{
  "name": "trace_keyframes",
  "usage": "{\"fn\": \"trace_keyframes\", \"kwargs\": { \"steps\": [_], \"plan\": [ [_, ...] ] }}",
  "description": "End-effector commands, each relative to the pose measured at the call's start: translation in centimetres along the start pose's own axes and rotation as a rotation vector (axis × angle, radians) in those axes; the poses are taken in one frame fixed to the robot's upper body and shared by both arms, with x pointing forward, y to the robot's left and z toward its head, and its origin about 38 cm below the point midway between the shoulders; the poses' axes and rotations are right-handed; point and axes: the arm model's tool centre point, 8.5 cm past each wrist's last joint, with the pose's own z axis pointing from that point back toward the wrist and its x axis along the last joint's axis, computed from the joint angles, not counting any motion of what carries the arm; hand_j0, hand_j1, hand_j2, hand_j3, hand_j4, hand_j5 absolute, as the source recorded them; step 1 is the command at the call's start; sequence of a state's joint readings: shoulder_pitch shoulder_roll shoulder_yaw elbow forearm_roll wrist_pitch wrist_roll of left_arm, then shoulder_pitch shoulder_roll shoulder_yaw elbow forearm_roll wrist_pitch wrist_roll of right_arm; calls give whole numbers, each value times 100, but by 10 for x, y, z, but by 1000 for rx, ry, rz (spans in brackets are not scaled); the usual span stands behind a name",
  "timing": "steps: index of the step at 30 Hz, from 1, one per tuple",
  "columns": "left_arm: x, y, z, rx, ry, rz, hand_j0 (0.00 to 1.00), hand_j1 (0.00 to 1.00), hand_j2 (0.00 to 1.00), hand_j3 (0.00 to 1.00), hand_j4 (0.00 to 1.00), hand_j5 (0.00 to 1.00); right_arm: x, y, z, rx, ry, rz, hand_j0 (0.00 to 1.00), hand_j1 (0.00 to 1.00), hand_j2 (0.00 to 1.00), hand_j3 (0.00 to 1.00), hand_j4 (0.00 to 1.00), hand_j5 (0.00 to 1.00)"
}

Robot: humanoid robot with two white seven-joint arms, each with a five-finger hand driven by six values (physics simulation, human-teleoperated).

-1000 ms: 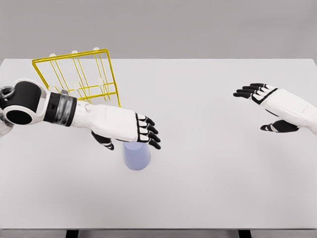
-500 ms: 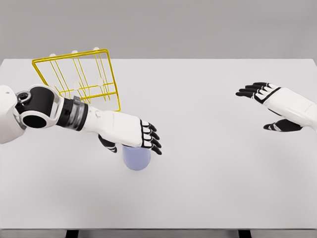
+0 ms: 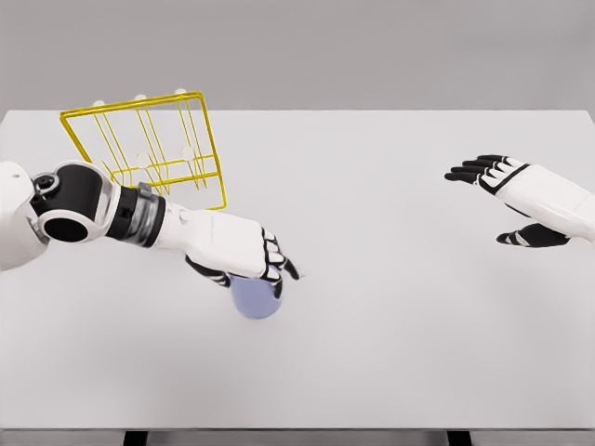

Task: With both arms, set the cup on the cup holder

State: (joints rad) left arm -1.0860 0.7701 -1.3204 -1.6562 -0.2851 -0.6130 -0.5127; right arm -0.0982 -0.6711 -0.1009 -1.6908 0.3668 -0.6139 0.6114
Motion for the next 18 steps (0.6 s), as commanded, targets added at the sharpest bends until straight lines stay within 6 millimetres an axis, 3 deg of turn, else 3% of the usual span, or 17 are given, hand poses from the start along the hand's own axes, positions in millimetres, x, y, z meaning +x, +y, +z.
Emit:
{"fn": "trace_keyframes", "kwargs": {
  "steps": [1, 18],
  "plan": [
    [0, 1, 1, 8, -1, 7, 61, 61, 61, 61, 61, 61, 1, -1, 0, -5, -3, -4, 100, 100, 100, 100, 100, 100],
    [-6, 34, 30, 112, 36, 0, 58, 58, 58, 58, 58, 58, 0, 4, 2, 5, 3, -13, 100, 100, 100, 100, 100, 100]
  ]
}}
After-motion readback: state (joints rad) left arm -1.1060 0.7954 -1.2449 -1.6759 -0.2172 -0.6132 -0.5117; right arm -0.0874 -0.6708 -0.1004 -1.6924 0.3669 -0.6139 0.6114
